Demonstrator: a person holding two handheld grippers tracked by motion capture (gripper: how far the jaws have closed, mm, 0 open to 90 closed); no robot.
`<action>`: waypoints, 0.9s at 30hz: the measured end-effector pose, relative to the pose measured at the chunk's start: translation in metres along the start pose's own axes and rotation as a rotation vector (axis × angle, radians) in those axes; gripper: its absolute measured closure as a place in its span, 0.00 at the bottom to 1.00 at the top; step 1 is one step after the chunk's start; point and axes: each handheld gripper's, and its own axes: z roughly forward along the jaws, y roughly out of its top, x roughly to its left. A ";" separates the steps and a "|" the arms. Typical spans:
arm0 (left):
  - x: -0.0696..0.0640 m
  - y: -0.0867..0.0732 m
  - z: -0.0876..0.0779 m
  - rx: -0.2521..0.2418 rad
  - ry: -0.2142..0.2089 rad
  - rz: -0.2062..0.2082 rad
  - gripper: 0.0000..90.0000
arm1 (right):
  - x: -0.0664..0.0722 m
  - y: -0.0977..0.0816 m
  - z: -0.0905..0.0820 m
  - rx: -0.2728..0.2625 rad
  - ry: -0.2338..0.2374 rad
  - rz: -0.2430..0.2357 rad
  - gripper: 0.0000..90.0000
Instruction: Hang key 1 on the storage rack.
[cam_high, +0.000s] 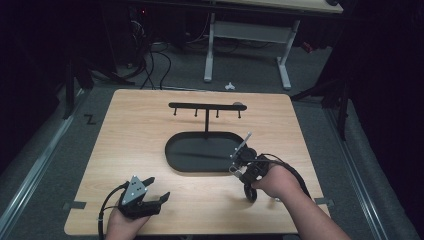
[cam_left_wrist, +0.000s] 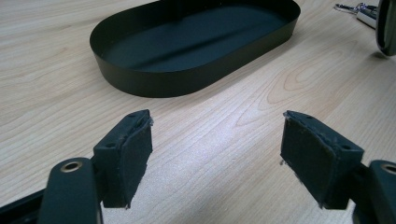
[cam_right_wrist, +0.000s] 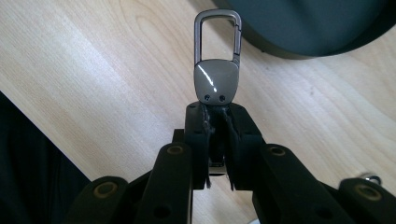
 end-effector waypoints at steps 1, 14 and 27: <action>0.000 0.000 0.000 0.000 0.001 -0.001 0.28 | -0.001 0.000 -0.002 -0.003 -0.005 -0.003 0.90; 0.002 0.000 -0.001 -0.002 0.002 0.000 0.28 | -0.008 0.015 -0.026 -0.047 -0.038 0.009 0.90; 0.008 -0.010 -0.018 -0.006 0.036 -0.028 0.28 | -0.020 0.040 -0.044 -0.105 -0.043 0.025 0.90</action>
